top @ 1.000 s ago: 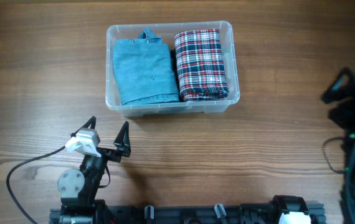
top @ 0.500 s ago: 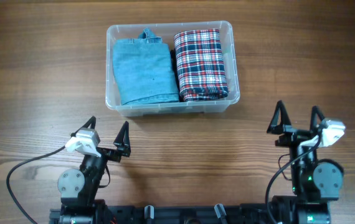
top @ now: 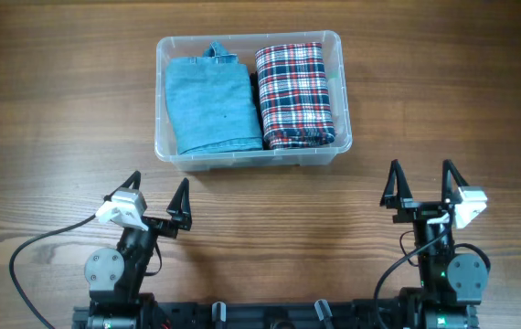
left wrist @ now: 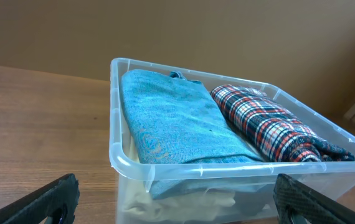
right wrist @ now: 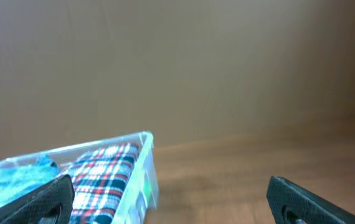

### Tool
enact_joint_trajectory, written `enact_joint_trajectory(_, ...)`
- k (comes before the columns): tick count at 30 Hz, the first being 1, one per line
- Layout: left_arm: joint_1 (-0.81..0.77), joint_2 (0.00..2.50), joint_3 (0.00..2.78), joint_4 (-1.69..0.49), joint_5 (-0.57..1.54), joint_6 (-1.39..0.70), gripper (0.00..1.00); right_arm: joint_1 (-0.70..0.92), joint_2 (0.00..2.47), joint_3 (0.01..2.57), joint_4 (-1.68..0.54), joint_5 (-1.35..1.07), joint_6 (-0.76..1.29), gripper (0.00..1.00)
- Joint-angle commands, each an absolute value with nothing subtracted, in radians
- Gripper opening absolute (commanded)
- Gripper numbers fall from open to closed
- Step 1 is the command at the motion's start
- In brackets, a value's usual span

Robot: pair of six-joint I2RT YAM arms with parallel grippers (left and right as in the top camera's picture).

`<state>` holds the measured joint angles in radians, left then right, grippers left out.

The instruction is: Pack container

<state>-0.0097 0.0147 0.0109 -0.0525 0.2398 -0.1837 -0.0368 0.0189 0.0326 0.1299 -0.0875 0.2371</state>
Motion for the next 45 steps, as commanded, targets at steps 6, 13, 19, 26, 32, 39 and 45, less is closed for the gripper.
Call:
enact_joint_trajectory(6, -0.002, 0.009, 0.006, -0.054, 0.234, -0.164, 1.00, -0.031, 0.003, 0.005, 0.091, -0.103, 0.215, 1.00)
enact_joint_trajectory(13, -0.002, 0.009, 0.006, -0.054, 0.234, -0.164, 1.00, -0.031, 0.003, 0.005, 0.006, -0.103, 0.210, 1.00)
enact_joint_trajectory(19, -0.002, 0.009, 0.006, -0.054, 0.234, -0.164, 1.00, -0.031, 0.004, 0.005, 0.006, -0.103, 0.210, 1.00)
enact_joint_trajectory(26, -0.002, 0.009, 0.006, -0.054, 0.234, -0.164, 1.00, -0.031, 0.004, 0.005, 0.006, -0.103, 0.210, 1.00)
enact_joint_trajectory(32, -0.002, 0.009, 0.006, -0.054, 0.234, -0.164, 1.00, -0.031, 0.004, 0.005, 0.006, -0.102, 0.210, 1.00)
enact_joint_trajectory(39, -0.002, 0.009, 0.006, -0.054, 0.234, -0.164, 1.00, -0.031, 0.004, 0.005, 0.006, -0.103, 0.210, 1.00)
enact_joint_trajectory(45, -0.002, 0.009, 0.006, -0.054, 0.234, -0.164, 1.00, -0.031, 0.004, 0.005, 0.006, -0.103, 0.210, 1.00)
